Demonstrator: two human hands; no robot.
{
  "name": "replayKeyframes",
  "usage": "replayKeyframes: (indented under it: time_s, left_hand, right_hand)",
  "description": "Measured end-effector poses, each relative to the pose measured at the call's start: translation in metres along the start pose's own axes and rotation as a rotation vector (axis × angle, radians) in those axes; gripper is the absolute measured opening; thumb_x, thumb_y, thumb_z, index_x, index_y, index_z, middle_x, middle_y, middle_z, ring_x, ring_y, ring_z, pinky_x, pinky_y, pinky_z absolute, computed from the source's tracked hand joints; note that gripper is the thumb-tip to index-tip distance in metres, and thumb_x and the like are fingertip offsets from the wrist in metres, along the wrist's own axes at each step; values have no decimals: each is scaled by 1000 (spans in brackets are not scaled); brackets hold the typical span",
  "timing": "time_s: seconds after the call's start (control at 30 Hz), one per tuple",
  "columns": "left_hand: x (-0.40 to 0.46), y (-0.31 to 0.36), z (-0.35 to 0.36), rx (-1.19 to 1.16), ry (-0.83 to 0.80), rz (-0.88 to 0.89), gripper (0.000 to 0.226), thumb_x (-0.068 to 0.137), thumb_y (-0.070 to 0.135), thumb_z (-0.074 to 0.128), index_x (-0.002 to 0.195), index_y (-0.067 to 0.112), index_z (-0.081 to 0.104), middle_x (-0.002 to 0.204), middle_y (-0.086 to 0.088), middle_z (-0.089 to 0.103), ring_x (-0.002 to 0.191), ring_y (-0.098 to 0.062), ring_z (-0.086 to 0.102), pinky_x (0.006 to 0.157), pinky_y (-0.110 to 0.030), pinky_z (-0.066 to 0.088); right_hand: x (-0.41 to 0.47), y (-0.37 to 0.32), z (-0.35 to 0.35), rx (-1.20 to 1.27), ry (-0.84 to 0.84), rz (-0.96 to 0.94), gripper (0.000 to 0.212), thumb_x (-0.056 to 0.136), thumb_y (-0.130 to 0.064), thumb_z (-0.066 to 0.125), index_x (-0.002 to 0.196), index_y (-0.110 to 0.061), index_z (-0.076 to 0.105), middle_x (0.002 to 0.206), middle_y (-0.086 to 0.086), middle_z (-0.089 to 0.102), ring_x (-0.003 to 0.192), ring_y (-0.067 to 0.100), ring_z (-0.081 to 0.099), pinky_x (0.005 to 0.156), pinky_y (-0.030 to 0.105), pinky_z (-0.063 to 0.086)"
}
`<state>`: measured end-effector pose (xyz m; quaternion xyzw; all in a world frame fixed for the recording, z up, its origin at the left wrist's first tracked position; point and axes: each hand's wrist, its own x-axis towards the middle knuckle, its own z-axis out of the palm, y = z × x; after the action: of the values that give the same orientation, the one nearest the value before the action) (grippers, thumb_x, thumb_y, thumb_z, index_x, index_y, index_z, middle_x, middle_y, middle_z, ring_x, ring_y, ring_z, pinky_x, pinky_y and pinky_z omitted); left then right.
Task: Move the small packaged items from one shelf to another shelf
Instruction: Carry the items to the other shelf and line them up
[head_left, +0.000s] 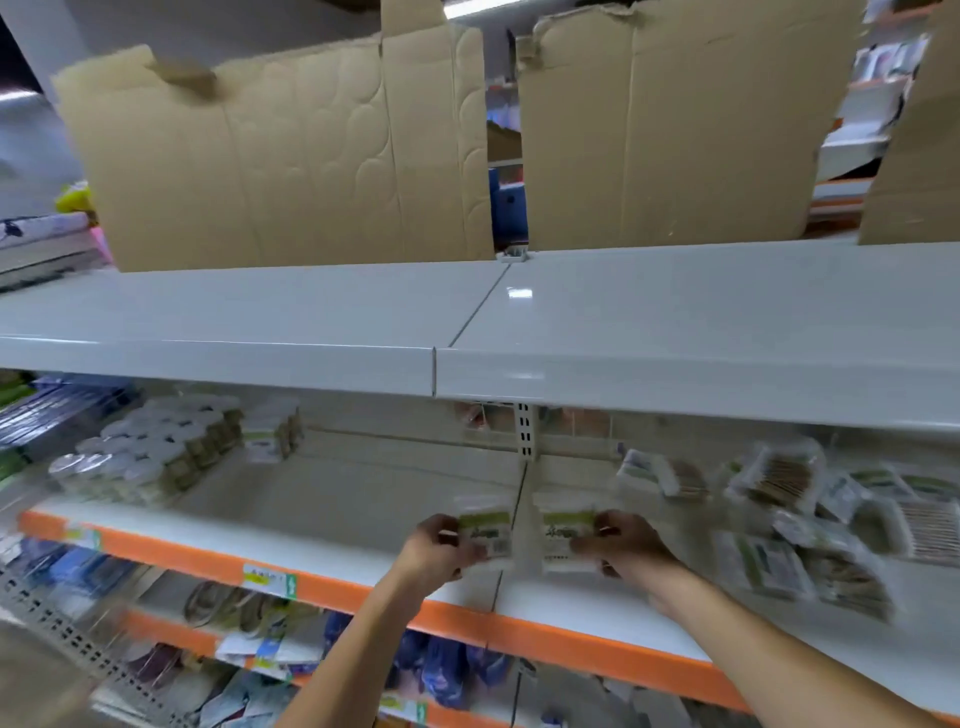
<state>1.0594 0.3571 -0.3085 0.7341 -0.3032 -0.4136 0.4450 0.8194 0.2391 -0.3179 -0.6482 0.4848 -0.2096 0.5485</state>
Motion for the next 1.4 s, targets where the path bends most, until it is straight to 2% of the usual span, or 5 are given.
replayKeyframes:
  time_s: [0.33, 0.6, 0.87, 1.1, 1.4]
  left_hand:
    - [8, -27, -109, 20, 67, 6, 55, 74, 11, 86, 119, 8, 54, 94, -6, 63, 83, -19, 63, 61, -26, 53]
    - [13, -41, -192, -4, 133, 60, 32, 76, 5, 83, 99, 9, 62, 80, -1, 68, 67, -12, 62, 57, -25, 49]
    - [6, -51, -258, -78, 214, 95, 35, 81, -2, 76, 111, 1, 60, 106, -16, 71, 95, -28, 69, 81, -33, 55]
    - [28, -75, -300, -110, 257, 65, 32, 81, -1, 76, 108, 10, 63, 99, -8, 74, 91, -23, 72, 85, -38, 59]
    - [96, -79, -367, 14, 346, 106, 37, 76, 16, 82, 102, 28, 58, 88, 15, 66, 85, -7, 65, 71, -15, 47]
  right_hand:
    - [8, -47, 110, -31, -43, -19, 19, 79, -24, 78, 94, -16, 71, 90, 10, 74, 84, 25, 69, 76, 39, 58]
    - [25, -85, 190, -34, -53, -80, 15, 82, -22, 77, 95, -18, 71, 90, 7, 74, 87, 27, 69, 82, 44, 57]
    - [41, -109, 262, -5, -59, -109, 14, 81, -21, 77, 94, -22, 71, 89, 1, 75, 83, 20, 68, 67, 31, 54]
    - [65, -133, 312, -16, -60, -155, 12, 78, -22, 81, 83, -19, 70, 75, 0, 71, 74, 21, 66, 64, 34, 52]
    - [115, -169, 375, 25, -41, -203, 9, 80, -20, 79, 85, -18, 71, 73, -5, 73, 66, 11, 66, 56, 22, 47]
